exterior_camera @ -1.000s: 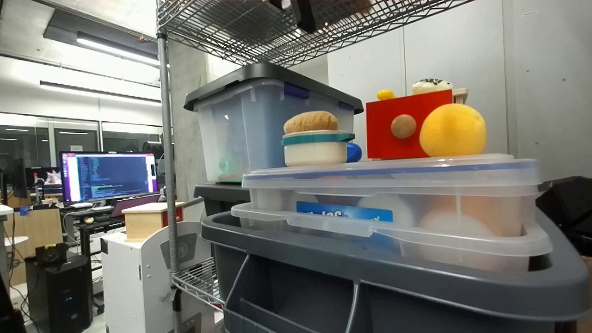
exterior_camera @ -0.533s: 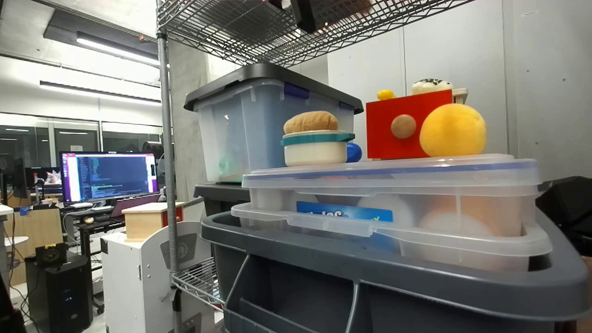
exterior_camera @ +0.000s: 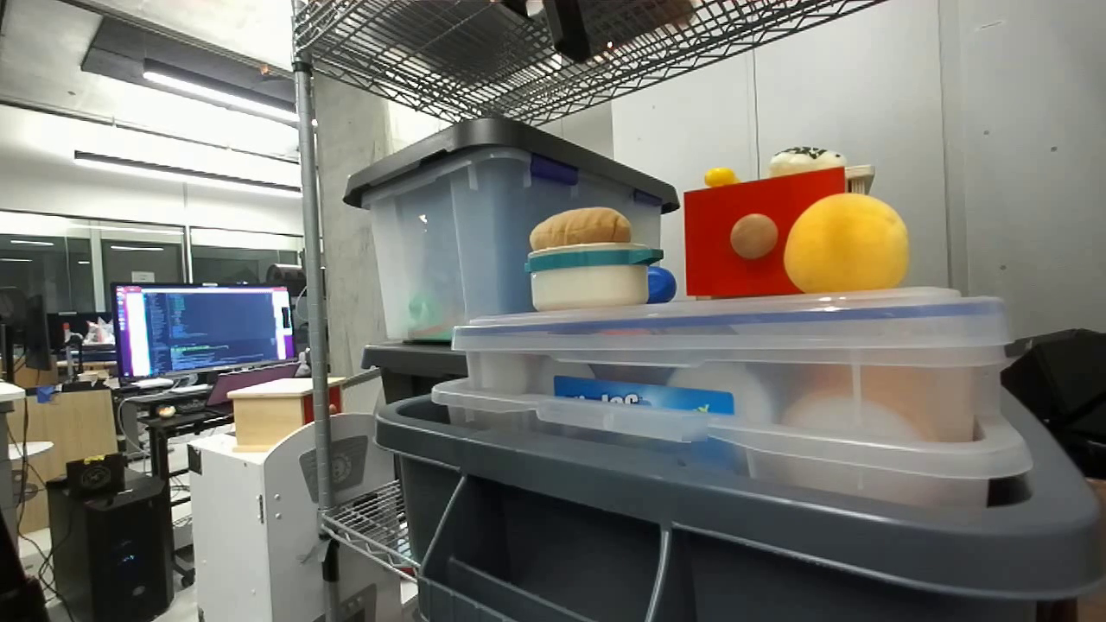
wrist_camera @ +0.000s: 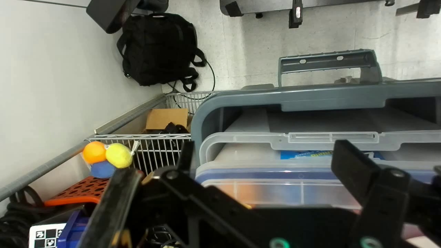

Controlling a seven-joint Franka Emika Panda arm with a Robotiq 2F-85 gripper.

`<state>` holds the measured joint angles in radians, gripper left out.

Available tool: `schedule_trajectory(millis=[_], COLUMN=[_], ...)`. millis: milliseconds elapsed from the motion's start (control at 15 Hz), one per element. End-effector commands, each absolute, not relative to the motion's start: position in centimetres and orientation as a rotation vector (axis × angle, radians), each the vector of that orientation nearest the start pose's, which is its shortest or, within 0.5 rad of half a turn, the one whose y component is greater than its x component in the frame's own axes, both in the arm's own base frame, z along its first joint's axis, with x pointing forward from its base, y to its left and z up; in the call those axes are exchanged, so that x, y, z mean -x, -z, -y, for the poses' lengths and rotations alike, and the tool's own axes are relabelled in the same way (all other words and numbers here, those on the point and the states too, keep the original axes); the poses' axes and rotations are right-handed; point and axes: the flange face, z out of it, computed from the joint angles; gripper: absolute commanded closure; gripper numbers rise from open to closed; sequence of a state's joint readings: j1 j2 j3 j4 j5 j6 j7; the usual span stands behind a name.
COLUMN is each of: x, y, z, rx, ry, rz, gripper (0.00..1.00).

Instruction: Put the orange and black/white plushy in the drawer

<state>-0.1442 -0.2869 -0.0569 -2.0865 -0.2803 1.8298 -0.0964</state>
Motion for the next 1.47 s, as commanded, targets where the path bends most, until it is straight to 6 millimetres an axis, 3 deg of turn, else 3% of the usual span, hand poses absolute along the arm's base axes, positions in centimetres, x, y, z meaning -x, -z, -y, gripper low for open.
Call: schedule_trajectory(millis=[0,733,800,1400], x=[-46.2,-47.1,-46.7,-47.3], y=[-55.1,-56.8,-55.9,-55.8], z=[12.0,14.3,13.9,14.3], rx=[3.398,3.36,3.384,3.329], ry=[-0.015,-0.015,0.003,-0.004], rz=[-0.069,-0.157,-0.127,-0.155], gripper=[0.0,0.0,0.0,0.0])
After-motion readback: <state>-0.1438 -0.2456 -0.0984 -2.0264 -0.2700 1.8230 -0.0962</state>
